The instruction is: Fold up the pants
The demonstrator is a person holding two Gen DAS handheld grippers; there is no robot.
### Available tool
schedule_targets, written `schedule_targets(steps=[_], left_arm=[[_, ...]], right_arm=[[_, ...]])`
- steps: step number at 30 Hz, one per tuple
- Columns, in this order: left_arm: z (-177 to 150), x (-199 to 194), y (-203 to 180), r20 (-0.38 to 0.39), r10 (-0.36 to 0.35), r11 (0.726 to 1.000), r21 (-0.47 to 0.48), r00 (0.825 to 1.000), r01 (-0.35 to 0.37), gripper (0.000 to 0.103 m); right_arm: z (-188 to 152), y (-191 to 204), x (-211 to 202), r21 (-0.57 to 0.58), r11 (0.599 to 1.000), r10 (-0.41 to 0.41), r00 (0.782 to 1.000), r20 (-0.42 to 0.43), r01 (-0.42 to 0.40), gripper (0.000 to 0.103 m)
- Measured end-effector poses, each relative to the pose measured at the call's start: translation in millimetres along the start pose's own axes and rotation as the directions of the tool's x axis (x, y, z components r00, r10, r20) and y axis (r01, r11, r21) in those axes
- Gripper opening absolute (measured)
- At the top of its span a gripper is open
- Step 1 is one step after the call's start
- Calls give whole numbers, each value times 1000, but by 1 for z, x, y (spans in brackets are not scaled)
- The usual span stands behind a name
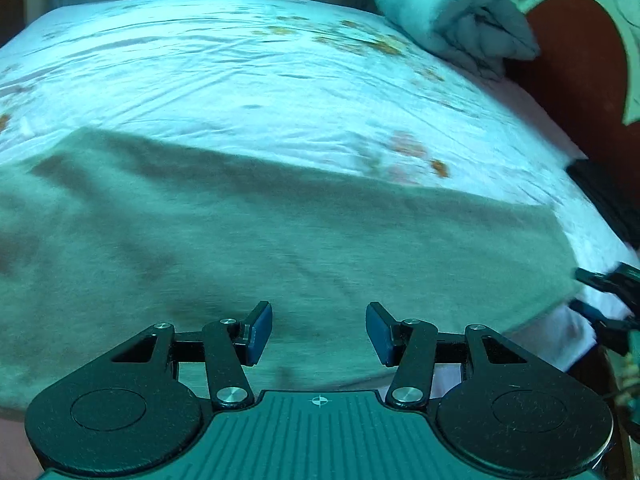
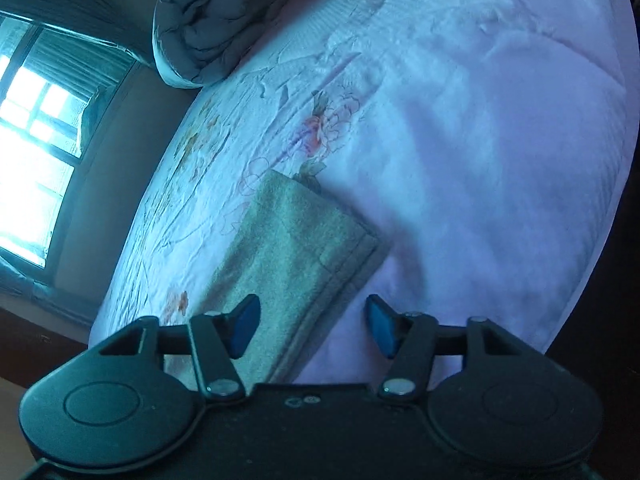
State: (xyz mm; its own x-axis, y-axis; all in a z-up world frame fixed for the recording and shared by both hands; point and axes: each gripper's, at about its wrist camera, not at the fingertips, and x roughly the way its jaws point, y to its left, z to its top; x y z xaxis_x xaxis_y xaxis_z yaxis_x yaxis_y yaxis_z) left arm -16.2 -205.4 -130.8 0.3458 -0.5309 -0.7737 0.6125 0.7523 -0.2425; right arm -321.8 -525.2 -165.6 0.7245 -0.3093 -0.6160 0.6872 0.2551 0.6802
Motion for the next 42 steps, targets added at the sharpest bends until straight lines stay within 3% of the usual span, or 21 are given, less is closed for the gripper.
schedule_targets(steps=[3,7,10,16,22,24,28,30,33,36,39,42], left_arm=[[-1,6,-29,-12,-42,997,57,999,43,52],[-7,20,-61,-43,-66,992,108,997,70,52],[-15,38,-74,-87,-20,988,153,996,34,52],[-19,43,-76,-84,-1,989,146,996,13,52],[-15,36,-70,-48,-19,992,122,999,24,52],[-10,26,-60,-11,-14,995,96,1000,15,52],[2,4,-18,50,46,998,42,998,-48,52],[4,-6,9,66,99,995,12,993,-100,52],[8,-19,55,83,179,984,-38,980,-177,52],[14,-30,107,91,266,962,-90,960,-258,52],[21,-37,157,84,344,932,-150,935,-329,52],[25,-39,194,83,398,907,-185,914,-378,52]], right_arm=[[-1,0,7,6,999,-43,999,10,43,15],[-1,-9,9,50,998,-31,999,23,29,15],[0,-20,10,145,989,-1,999,48,-6,18],[1,-13,5,100,995,16,997,76,-24,8],[-1,0,7,-19,999,-48,995,86,50,10],[0,4,4,-41,996,-71,993,94,75,18],[-1,22,-19,-157,978,-109,978,176,138,22],[-4,37,-24,-242,962,-84,981,173,125,22],[-19,79,-17,-410,911,-10,995,97,49,22],[-43,128,5,-514,851,85,994,-67,-108,21],[-70,178,32,-567,785,149,964,-219,-249,21],[-104,228,65,-577,734,167,919,-356,-357,21]])
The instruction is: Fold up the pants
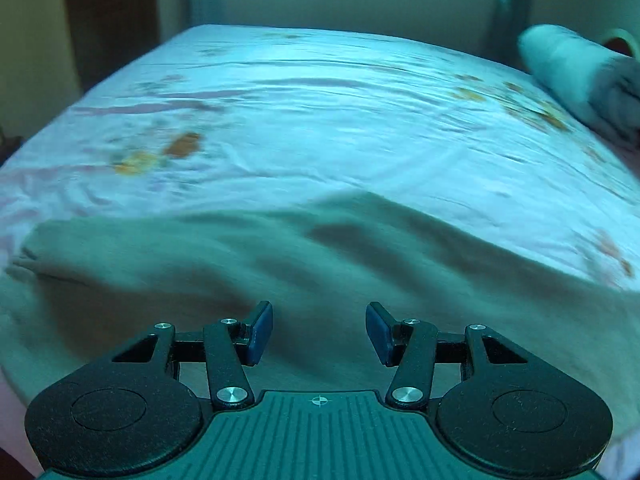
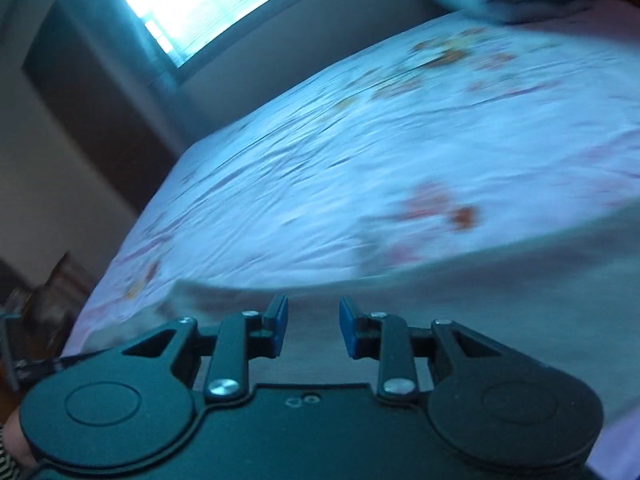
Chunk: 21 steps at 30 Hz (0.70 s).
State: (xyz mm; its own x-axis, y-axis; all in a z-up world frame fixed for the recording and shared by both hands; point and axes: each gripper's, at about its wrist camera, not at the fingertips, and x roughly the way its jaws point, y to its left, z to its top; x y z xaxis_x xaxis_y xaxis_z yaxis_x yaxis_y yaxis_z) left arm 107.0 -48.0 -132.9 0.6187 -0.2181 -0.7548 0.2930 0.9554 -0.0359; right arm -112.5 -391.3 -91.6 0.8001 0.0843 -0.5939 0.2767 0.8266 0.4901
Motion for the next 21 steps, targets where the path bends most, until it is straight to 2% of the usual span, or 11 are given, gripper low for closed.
schedule_targets(steps=[4,10,14,19,21], left_arm=[[11,18,29,2,33,999,-31,999,-33,52],[28,46,54,-10,41,998,-41,999,-42,52],[32,63,72,-34,53,997,-52,998,-54,52],[30,80,93,-60,33,994,-99,998,-39,52],[29,81,93,-57,34,995,-90,998,-39,52]], right_arm=[[0,66,65,-83,993,77,992,-100,-85,21],[-3,138,149,-156,974,125,967,-223,-162,20],[11,157,195,-185,968,116,955,-272,-170,21],[33,162,237,-243,961,58,952,-300,-136,22],[33,164,255,-263,952,60,936,-347,-158,22]])
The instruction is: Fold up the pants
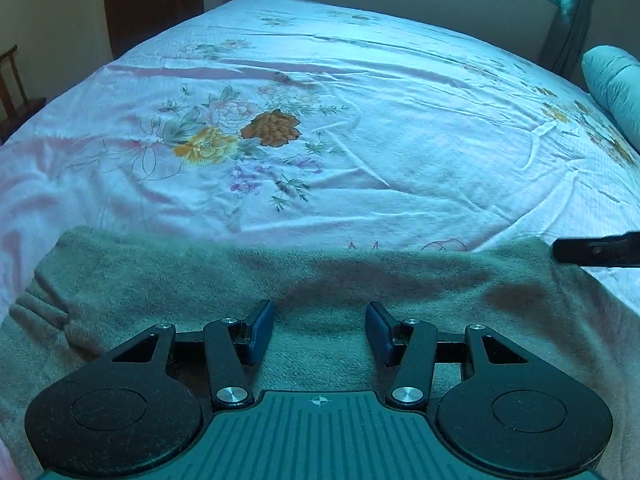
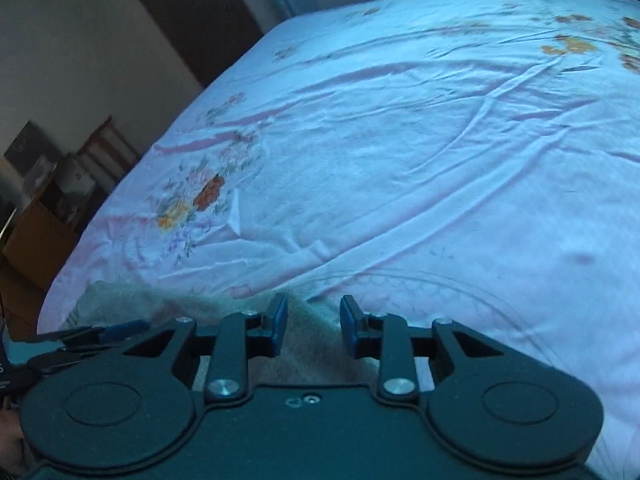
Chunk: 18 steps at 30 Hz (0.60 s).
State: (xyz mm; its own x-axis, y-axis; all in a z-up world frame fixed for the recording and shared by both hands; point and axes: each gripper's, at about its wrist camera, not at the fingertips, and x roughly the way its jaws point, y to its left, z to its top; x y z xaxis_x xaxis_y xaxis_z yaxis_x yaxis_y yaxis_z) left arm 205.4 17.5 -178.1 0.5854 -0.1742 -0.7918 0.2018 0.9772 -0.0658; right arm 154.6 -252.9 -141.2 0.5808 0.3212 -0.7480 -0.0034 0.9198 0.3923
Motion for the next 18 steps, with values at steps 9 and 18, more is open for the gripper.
schedule_targets(steps=[9,18], left_arm=[[4,5,3,11,1,1000,8,1000,-1,52],[2,5,3,19,0,1000,6,1000,0,52]], right_arm=[[-2,21,7,-143,974,149,971,-189,-177,20],[7,9,19,-147,969,151,945,-289,-200,33]])
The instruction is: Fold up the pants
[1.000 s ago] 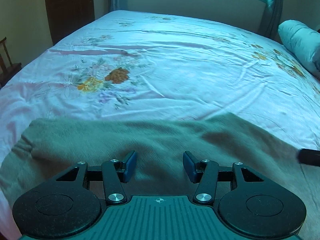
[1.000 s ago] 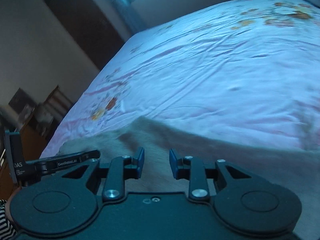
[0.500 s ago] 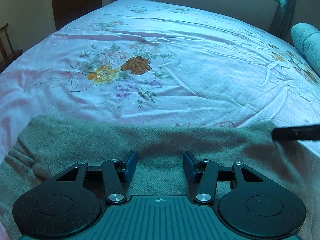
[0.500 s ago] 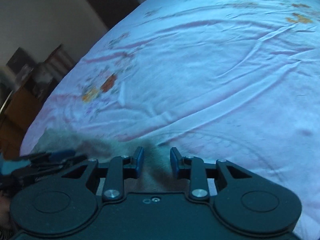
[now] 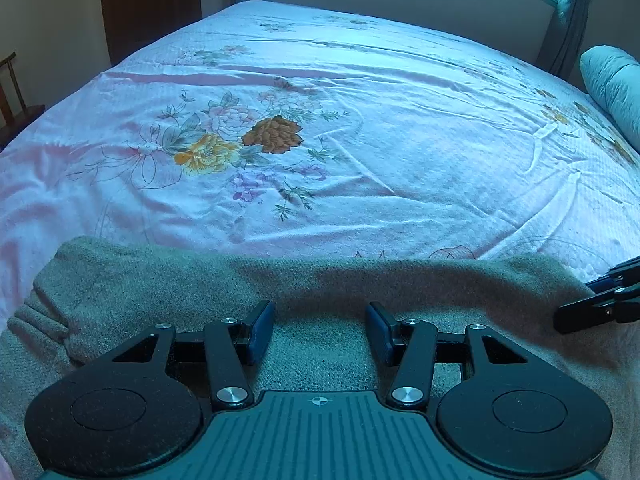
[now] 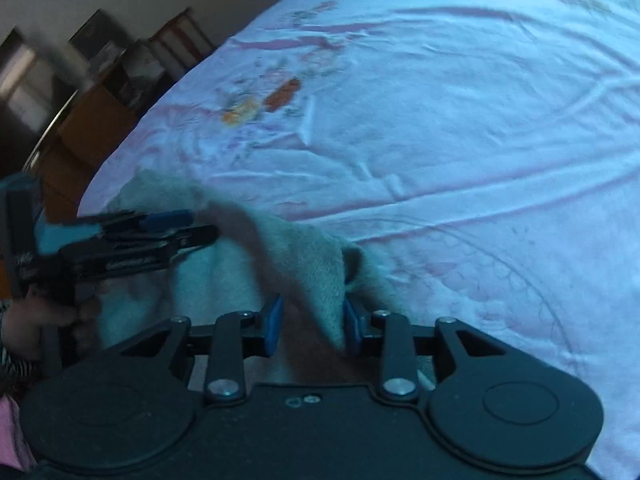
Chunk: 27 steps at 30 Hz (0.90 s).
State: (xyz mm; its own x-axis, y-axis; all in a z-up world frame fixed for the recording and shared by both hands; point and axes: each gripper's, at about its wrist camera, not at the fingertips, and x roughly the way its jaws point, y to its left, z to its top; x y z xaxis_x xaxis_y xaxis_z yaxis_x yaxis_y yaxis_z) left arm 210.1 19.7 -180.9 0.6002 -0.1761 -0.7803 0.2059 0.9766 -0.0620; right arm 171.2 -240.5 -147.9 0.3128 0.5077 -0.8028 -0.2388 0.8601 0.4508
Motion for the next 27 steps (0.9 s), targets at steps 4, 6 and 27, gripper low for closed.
schedule_targets(steps=[4,6,27], left_arm=[[0,1,-2,0,8,1000,4,1000,-8,52],[0,1,-2,0,10,1000,5,1000,-10,52],[-20,-56,24,61,62,998,-7,996,-61,52]], right_arm=[[6,-7,12,107,975,194,981,24,-195,72],[9,-13,15,153,965,202,975,94,-215,61],[-32,-12,-36,278,954,-212,913,348,116,16]])
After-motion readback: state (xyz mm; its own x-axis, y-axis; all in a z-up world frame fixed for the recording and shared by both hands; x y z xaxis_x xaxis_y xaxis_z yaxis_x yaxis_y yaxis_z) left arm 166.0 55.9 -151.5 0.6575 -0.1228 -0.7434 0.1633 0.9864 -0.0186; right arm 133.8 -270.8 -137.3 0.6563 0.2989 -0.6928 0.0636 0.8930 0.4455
